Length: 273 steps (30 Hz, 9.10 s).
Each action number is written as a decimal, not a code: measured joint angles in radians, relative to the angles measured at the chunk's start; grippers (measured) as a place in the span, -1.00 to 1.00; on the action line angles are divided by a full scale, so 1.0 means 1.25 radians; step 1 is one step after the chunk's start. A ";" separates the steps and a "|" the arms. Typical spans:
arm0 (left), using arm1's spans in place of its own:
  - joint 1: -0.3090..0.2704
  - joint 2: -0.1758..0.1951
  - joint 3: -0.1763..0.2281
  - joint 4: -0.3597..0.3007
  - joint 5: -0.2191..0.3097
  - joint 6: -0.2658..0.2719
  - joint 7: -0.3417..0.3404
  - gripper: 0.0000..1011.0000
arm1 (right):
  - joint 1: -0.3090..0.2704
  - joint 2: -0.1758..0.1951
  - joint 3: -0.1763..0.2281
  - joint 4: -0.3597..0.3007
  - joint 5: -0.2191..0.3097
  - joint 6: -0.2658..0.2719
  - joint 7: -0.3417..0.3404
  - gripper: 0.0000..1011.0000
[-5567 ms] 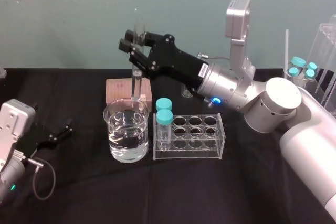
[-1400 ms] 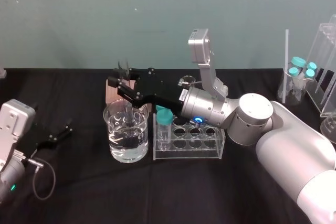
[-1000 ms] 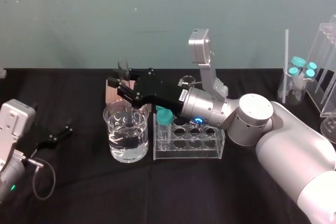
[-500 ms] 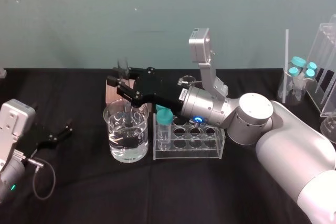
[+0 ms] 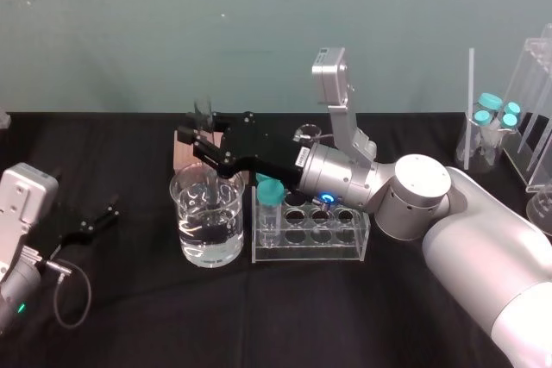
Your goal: Hold the test tube with one hand and immerse one end into the beaker, then return it to the test tube rack.
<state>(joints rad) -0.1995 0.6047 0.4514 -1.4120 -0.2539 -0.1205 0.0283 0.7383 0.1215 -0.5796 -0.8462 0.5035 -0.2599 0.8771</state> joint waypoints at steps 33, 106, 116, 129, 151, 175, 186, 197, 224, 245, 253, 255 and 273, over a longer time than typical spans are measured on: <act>0.000 0.000 0.000 0.000 0.000 0.000 0.000 0.98 | 0.001 -0.002 -0.003 0.009 0.004 0.002 0.002 -0.52; 0.000 0.000 0.000 0.000 0.000 0.000 0.000 0.98 | -0.180 0.202 0.166 -0.408 -0.002 0.014 -0.247 -0.52; 0.000 0.000 0.000 0.000 0.000 0.000 0.000 0.98 | -0.259 0.220 0.201 -0.460 -0.002 0.057 -0.286 -0.52; 0.000 0.000 0.000 0.000 0.000 0.000 0.000 0.98 | -0.305 0.228 0.220 -0.440 -0.011 0.084 -0.306 -0.52; 0.000 0.000 0.000 0.000 0.000 0.000 0.000 0.98 | -0.282 0.203 0.210 -0.362 -0.039 0.087 -0.293 -0.52; 0.000 0.000 0.000 0.000 0.000 0.000 0.000 0.98 | -0.246 0.172 0.201 -0.288 -0.049 0.074 -0.274 -0.52; 0.000 0.000 0.000 0.000 0.000 0.000 0.000 0.98 | -0.240 0.168 0.195 -0.270 -0.050 0.080 -0.269 -0.52; 0.000 0.000 0.000 0.000 0.000 0.000 0.000 0.98 | -0.233 0.165 0.191 -0.254 -0.052 0.085 -0.267 -0.52; 0.000 0.000 0.000 0.000 0.000 0.000 0.000 0.98 | -0.222 0.165 0.180 -0.226 -0.065 0.097 -0.262 -0.52; 0.000 0.000 0.000 0.000 0.000 0.000 0.000 0.98 | -0.222 0.165 0.173 -0.209 -0.076 0.105 -0.261 -0.52; 0.000 0.000 0.000 0.000 0.000 0.000 0.000 0.98 | -0.223 0.166 0.169 -0.211 -0.088 0.100 -0.265 -0.52; 0.000 0.000 0.000 0.000 0.000 0.000 0.000 0.98 | -0.223 0.166 0.169 -0.212 -0.087 0.100 -0.265 -0.52; 0.000 0.000 0.000 0.000 0.000 0.000 0.000 0.98 | -0.224 0.166 0.171 -0.212 -0.083 0.100 -0.265 0.06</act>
<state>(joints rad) -0.1996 0.6047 0.4514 -1.4120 -0.2539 -0.1205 0.0283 0.4586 0.3287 -0.3660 -1.1114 0.4003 -0.1348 0.5461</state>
